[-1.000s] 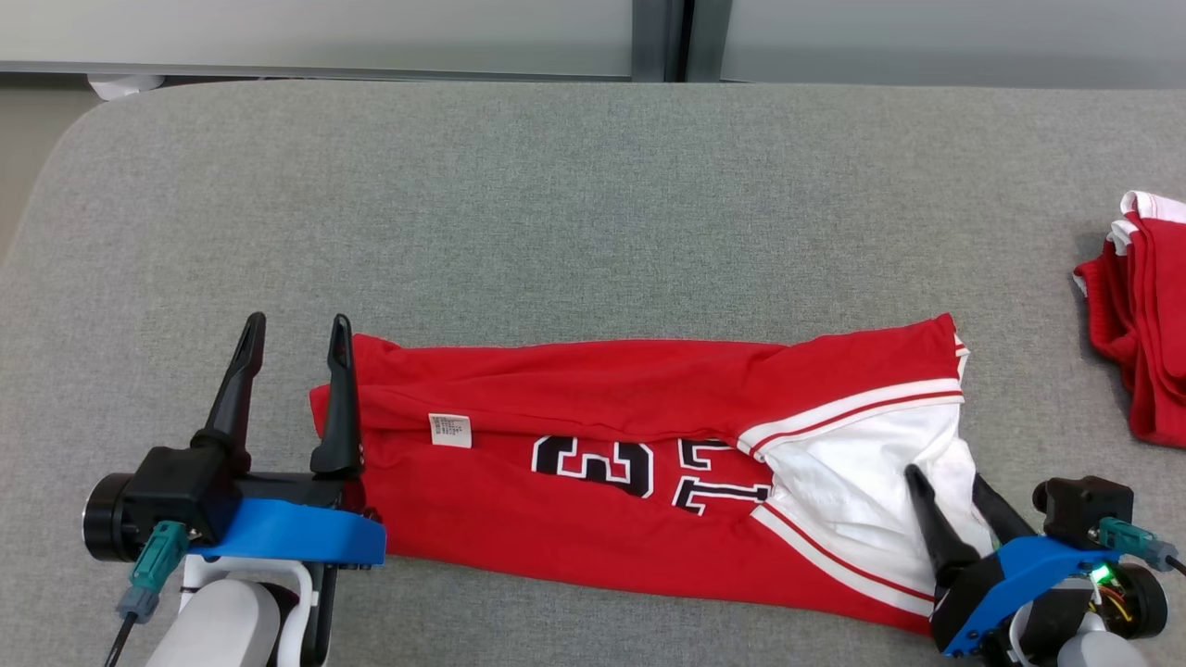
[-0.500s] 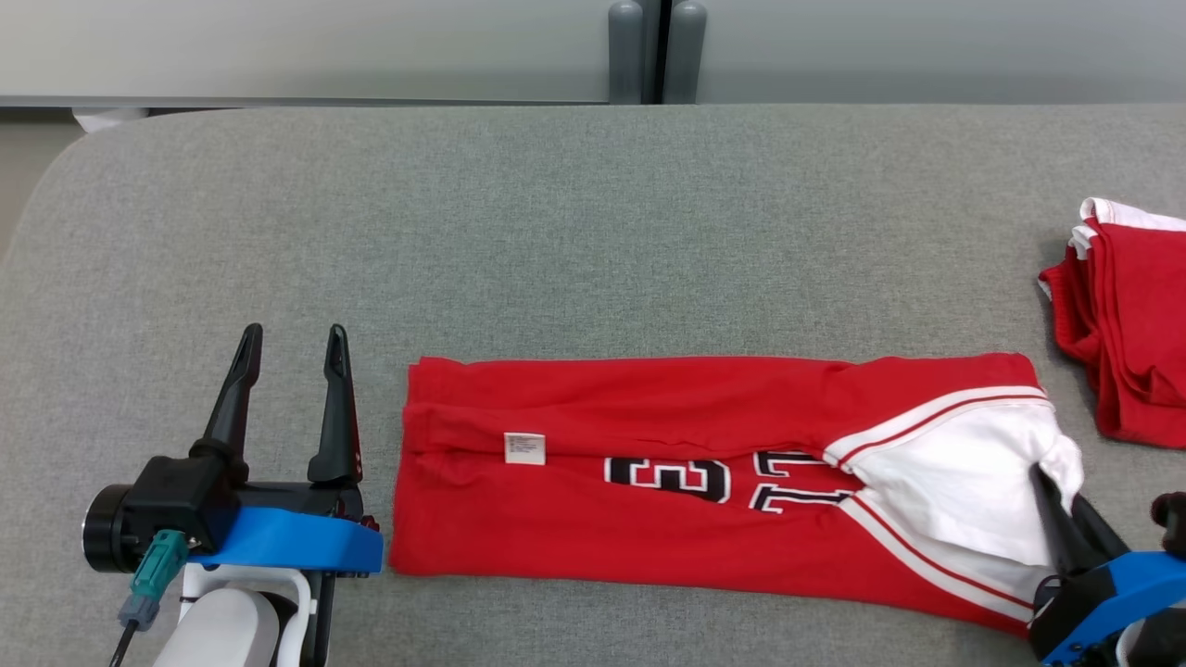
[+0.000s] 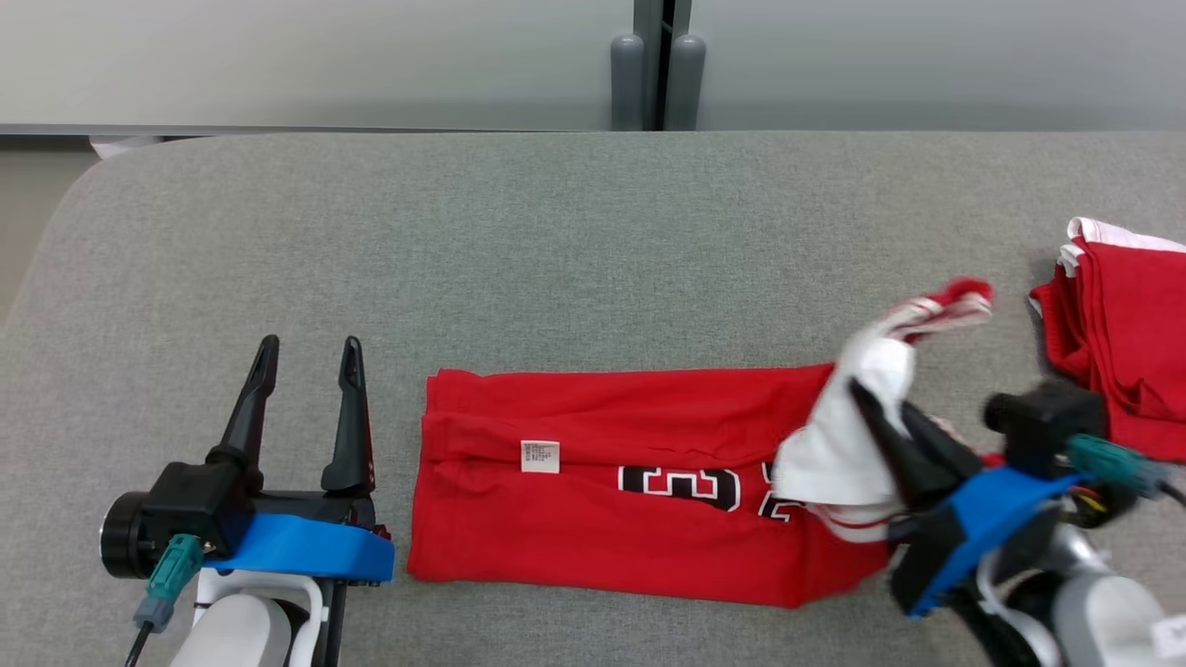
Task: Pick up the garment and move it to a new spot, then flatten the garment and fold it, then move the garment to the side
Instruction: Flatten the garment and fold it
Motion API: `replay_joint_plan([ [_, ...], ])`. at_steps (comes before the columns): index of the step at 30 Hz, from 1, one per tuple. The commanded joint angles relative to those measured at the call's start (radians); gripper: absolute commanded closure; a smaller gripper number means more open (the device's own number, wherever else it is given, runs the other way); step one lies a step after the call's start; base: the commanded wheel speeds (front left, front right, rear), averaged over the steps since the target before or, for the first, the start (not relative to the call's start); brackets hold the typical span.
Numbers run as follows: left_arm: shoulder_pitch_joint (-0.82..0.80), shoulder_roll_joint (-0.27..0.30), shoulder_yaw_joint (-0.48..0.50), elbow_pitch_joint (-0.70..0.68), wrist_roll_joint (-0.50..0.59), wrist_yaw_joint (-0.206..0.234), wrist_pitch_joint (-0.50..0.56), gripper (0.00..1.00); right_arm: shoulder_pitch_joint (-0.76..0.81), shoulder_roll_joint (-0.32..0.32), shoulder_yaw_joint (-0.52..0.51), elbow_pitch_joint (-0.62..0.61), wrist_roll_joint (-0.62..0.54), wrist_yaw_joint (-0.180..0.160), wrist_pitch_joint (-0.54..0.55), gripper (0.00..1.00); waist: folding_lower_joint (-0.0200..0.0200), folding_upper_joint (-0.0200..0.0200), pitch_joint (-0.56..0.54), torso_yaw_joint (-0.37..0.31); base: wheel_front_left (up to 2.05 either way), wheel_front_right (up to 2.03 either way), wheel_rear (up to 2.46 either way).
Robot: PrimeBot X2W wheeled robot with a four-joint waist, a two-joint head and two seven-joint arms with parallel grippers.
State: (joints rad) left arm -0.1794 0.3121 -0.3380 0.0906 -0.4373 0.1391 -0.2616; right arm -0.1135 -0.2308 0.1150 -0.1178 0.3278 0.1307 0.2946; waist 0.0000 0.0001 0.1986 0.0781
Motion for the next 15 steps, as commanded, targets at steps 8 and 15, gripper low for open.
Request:
replay_joint_plan([
  [8, -0.031, -0.021, -0.017, 0.024, 0.004, -0.019, -0.004, 0.0, -0.164, 0.129, 0.258, 0.099, 0.065, 0.0, 0.0, 1.0, 0.0, -0.0001, 0.006, 0.047, 0.0, 0.0, 0.0],
  [15, -0.049, -0.038, -0.029, 0.046, 0.007, -0.028, -0.004, 0.0, -0.269, 0.176, 0.411, 0.346, 0.147, 0.0, -0.103, 1.0, 0.0, -0.0001, 0.031, 0.096, 0.0, 0.0, 0.0],
])
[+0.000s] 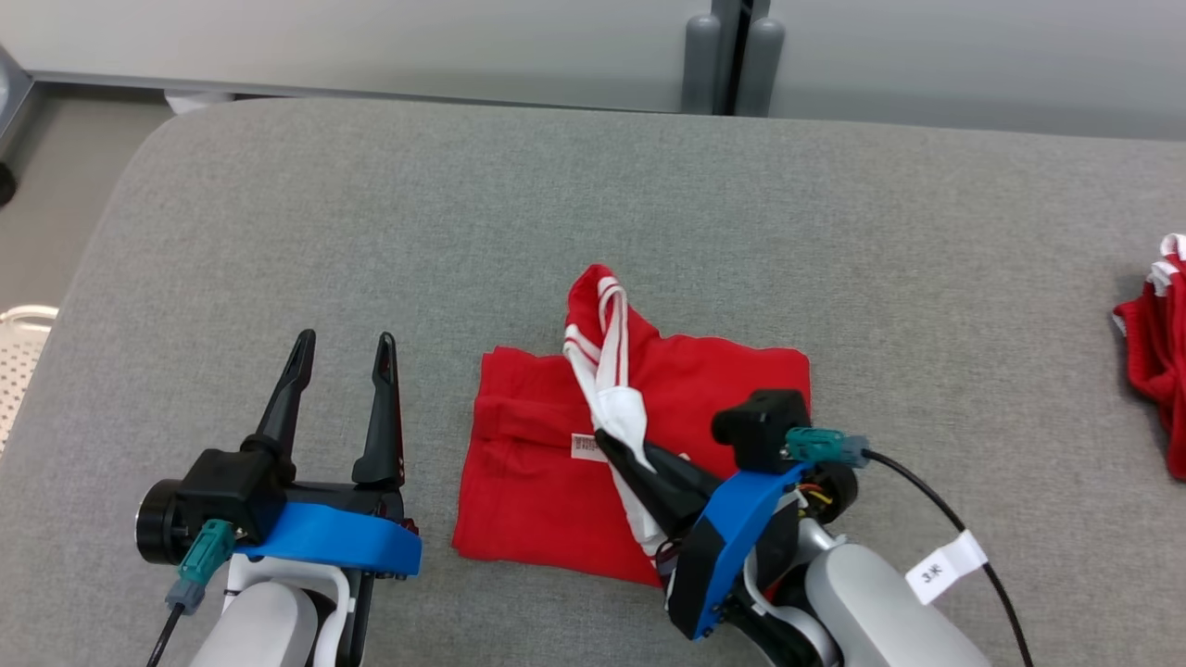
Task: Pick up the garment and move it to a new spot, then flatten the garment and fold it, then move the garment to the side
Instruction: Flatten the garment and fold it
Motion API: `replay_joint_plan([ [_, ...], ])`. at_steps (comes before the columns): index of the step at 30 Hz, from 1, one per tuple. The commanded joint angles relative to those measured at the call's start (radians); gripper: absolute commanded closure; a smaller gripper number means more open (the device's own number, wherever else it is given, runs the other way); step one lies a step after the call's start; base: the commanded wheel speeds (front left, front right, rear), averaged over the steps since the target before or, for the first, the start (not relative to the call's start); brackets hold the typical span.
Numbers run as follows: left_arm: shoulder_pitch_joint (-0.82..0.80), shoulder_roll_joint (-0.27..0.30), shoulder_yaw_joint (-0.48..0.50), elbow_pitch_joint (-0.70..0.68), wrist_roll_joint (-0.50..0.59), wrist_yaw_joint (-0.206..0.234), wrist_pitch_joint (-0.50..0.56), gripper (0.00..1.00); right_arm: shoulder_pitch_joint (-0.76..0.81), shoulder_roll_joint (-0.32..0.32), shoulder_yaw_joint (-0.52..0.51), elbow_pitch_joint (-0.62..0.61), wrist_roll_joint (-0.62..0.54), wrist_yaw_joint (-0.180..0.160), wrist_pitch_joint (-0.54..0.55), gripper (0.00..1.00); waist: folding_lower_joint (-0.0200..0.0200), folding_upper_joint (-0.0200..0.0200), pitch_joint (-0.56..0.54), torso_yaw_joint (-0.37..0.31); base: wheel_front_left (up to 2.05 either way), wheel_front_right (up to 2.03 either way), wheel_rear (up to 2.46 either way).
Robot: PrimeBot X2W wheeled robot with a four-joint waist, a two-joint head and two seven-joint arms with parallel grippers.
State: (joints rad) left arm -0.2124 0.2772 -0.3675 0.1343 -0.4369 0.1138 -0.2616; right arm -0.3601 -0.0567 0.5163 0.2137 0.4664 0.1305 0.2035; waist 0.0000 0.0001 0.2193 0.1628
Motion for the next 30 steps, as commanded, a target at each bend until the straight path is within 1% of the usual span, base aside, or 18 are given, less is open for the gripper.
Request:
replay_joint_plan([
  [1, -0.02, -0.005, 0.002, 0.005, 0.005, -0.006, -0.004, 0.0, -0.035, 0.004, 0.029, 0.046, 0.025, 0.0, -0.03, 1.0, 0.0, -0.0001, 0.016, 0.017, 0.0, 0.0, 0.0],
  [4, -0.025, -0.01, 0.002, 0.018, 0.003, -0.009, -0.004, 0.0, -0.076, 0.007, 0.104, 0.116, 0.091, 0.0, -0.081, 1.0, 0.0, -0.0001, 0.029, 0.025, 0.0, 0.0, 0.0],
  [8, -0.038, -0.017, -0.001, 0.027, 0.005, -0.015, -0.004, 0.0, -0.135, 0.006, 0.167, 0.195, 0.163, 0.0, -0.159, 1.0, 0.0, -0.0001, 0.042, 0.028, 0.0, 0.0, 0.0],
  [9, -0.041, -0.019, -0.001, 0.03, 0.007, -0.017, -0.004, 0.0, -0.15, 0.006, 0.181, 0.21, 0.175, 0.0, -0.182, 0.97, 0.0, -0.0001, 0.044, 0.028, 0.0, 0.0, 0.0],
  [11, -0.045, -0.022, -0.002, 0.035, 0.007, -0.017, -0.004, 0.0, -0.18, 0.006, 0.207, 0.234, 0.199, 0.0, -0.225, 0.4, 0.0, -0.0001, 0.047, 0.027, 0.0, 0.0, 0.0],
  [12, -0.047, -0.023, -0.001, 0.037, 0.008, -0.017, -0.004, 0.0, -0.193, 0.006, 0.221, 0.237, 0.215, 0.0, -0.245, 0.0, 0.0, -0.0001, 0.048, 0.025, 0.0, 0.0, 0.0],
  [16, -0.046, -0.025, 0.008, 0.041, 0.012, -0.021, -0.004, 0.0, -0.239, 0.005, 0.255, 0.233, 0.237, 0.0, -0.35, 0.0, 0.0, -0.0001, 0.047, 0.013, 0.0, 0.0, 0.0],
  [20, -0.031, -0.019, 0.021, 0.038, 0.017, -0.015, -0.004, 0.0, -0.27, -0.001, 0.216, 0.22, 0.19, 0.0, -0.431, 0.0, 0.0, -0.0001, 0.041, -0.009, 0.0, 0.0, 0.0],
  [22, -0.026, -0.015, 0.027, 0.035, 0.019, -0.013, -0.004, 0.0, -0.27, -0.027, 0.165, 0.201, 0.152, 0.0, -0.45, 0.0, 0.0, -0.0001, 0.037, -0.022, 0.0, 0.0, 0.0],
  [25, -0.017, -0.01, 0.035, 0.031, 0.025, -0.008, -0.004, 0.0, -0.23, -0.07, 0.055, 0.151, 0.08, 0.0, -0.463, 0.0, 0.0, -0.0001, 0.029, -0.042, 0.0, 0.0, 0.0],
  [30, -0.001, 0.001, 0.045, 0.024, 0.031, 0.001, -0.004, 0.0, -0.108, -0.135, -0.167, 0.042, -0.028, 0.0, -0.468, 0.0, 0.0, -0.0001, 0.015, -0.075, 0.0, 0.0, 0.0],
])
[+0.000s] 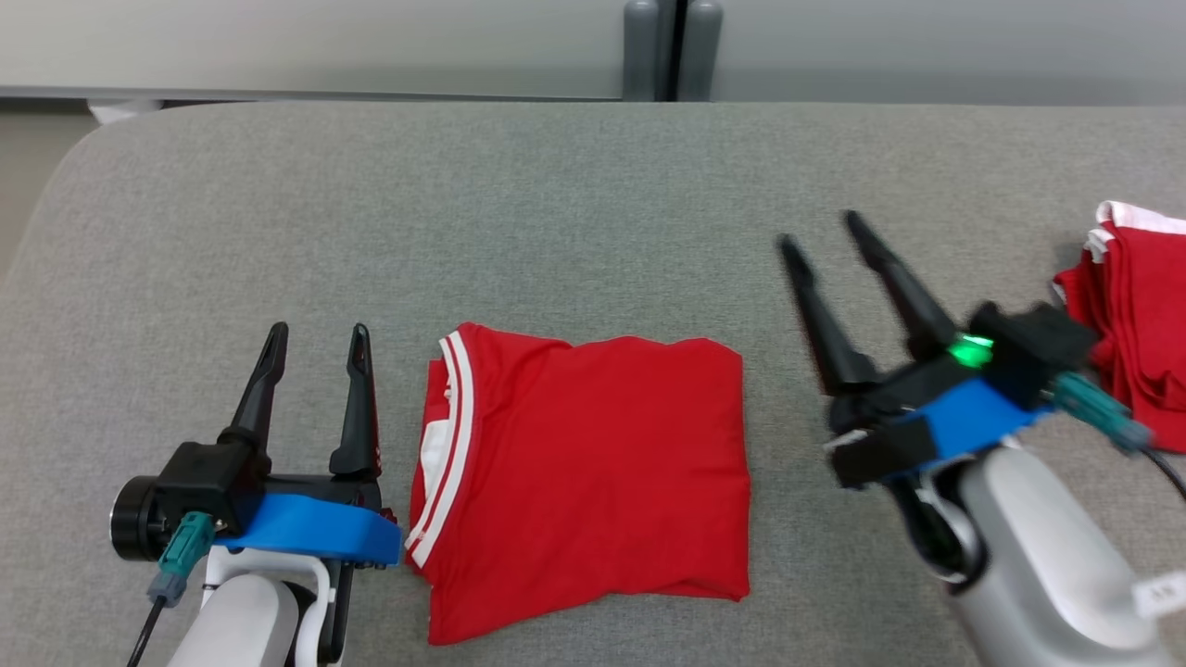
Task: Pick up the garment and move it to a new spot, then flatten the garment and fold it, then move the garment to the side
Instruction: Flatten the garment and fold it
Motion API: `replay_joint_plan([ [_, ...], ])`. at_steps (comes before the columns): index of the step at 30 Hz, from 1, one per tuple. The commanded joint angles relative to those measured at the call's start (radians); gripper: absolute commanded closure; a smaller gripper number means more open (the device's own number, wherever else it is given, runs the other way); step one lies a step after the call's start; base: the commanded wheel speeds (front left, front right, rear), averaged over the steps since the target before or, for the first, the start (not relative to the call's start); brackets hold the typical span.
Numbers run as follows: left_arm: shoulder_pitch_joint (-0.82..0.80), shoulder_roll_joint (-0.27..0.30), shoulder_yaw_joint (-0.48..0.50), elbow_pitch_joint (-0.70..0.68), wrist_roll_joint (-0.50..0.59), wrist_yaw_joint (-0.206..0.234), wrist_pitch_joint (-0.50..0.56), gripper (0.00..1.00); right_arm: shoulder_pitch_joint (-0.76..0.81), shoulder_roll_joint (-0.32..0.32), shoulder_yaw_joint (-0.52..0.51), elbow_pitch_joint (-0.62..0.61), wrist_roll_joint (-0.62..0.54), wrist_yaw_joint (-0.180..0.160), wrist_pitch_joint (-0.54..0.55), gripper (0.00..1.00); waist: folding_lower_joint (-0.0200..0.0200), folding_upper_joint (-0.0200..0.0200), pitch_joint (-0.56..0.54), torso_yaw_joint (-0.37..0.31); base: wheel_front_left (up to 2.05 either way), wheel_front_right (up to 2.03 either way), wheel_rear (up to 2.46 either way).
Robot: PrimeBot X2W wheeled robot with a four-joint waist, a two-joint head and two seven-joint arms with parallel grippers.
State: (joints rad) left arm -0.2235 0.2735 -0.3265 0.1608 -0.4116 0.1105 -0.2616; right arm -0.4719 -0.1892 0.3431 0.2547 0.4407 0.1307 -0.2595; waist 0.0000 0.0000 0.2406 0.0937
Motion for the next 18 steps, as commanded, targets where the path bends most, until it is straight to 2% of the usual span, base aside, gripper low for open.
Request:
replay_joint_plan([
  [1, 0.012, 0.006, 0.005, -0.004, 0.005, 0.006, -0.004, 0.0, 0.037, -0.014, -0.041, -0.021, -0.021, 0.0, -0.005, 0.0, 0.0, 0.0, -0.009, -0.012, 0.0, 0.0, 0.0],
  [5, 0.028, 0.017, 0.009, -0.01, 0.002, 0.014, 0.001, 0.0, 0.178, -0.031, -0.196, -0.103, -0.076, 0.0, 0.029, 0.0, 0.0, 0.0, -0.028, -0.033, 0.0, 0.0, 0.0],
  [9, 0.049, 0.032, 0.012, -0.011, 0.0, 0.021, 0.009, 0.0, 0.306, -0.014, -0.311, -0.181, -0.127, 0.0, 0.077, 0.0, 0.0, 0.0, -0.055, -0.049, 0.0, 0.0, 0.0],
  [18, 0.128, 0.062, -0.006, -0.014, 0.011, 0.039, 0.04, 0.0, 0.478, 0.055, -0.382, -0.32, -0.191, 0.0, 0.184, 0.0, 0.0, 0.0, -0.145, -0.072, 0.0, 0.0, 0.0],
])
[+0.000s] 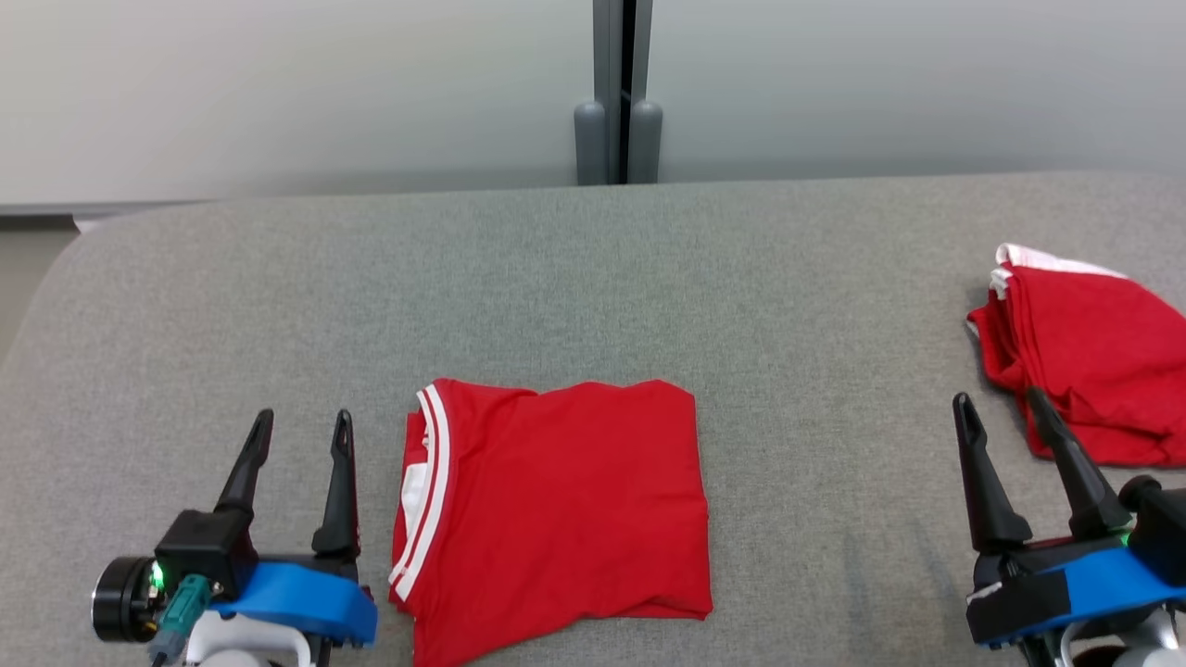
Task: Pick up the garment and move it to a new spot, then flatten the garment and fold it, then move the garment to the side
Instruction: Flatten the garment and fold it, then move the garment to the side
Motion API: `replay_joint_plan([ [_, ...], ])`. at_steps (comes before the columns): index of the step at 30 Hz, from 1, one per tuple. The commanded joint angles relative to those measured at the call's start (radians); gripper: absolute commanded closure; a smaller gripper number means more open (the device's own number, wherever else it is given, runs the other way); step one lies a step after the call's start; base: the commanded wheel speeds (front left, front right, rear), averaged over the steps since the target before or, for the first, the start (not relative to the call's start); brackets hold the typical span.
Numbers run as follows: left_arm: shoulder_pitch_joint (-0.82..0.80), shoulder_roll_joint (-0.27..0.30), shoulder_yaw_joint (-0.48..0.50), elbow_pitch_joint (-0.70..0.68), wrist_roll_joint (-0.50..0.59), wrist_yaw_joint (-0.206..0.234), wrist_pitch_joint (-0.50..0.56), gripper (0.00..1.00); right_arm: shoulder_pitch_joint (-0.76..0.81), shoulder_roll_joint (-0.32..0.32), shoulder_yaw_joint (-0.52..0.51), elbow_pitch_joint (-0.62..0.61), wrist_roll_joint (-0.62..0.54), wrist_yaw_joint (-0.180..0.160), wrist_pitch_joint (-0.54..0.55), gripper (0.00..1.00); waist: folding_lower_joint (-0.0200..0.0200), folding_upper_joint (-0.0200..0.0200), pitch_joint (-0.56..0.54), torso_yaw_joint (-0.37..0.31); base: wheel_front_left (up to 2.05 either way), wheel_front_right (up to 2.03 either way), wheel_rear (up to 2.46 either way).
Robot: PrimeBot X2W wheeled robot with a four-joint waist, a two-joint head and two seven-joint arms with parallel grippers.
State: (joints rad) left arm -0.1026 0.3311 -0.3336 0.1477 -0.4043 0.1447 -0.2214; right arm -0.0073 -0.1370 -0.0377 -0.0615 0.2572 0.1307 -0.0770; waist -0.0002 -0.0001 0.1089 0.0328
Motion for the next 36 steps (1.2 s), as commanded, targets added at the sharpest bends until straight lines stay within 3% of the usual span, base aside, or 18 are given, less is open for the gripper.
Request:
replay_joint_plan([
  [1, 0.019, 0.009, -0.002, -0.003, 0.006, 0.007, 0.004, 0.0, 0.029, 0.01, -0.006, -0.015, -0.014, 0.0, 0.012, 0.0, 0.0002, 0.0001, -0.024, -0.012, 0.0, 0.0, 0.0],
  [15, 0.109, 0.029, -0.019, -0.019, -0.011, 0.02, 0.033, 0.0, 0.142, 0.054, -0.035, -0.109, -0.044, 0.0, 0.095, 0.0, 0.0002, 0.0001, -0.104, -0.008, 0.0, 0.0, 0.0],
  [36, 0.088, 0.04, -0.022, -0.045, -0.015, 0.038, 0.039, 0.0, 0.151, 0.072, -0.055, -0.135, -0.053, 0.0, 0.126, 0.0, 0.0002, 0.0001, -0.08, -0.006, 0.0, 0.0, 0.0],
])
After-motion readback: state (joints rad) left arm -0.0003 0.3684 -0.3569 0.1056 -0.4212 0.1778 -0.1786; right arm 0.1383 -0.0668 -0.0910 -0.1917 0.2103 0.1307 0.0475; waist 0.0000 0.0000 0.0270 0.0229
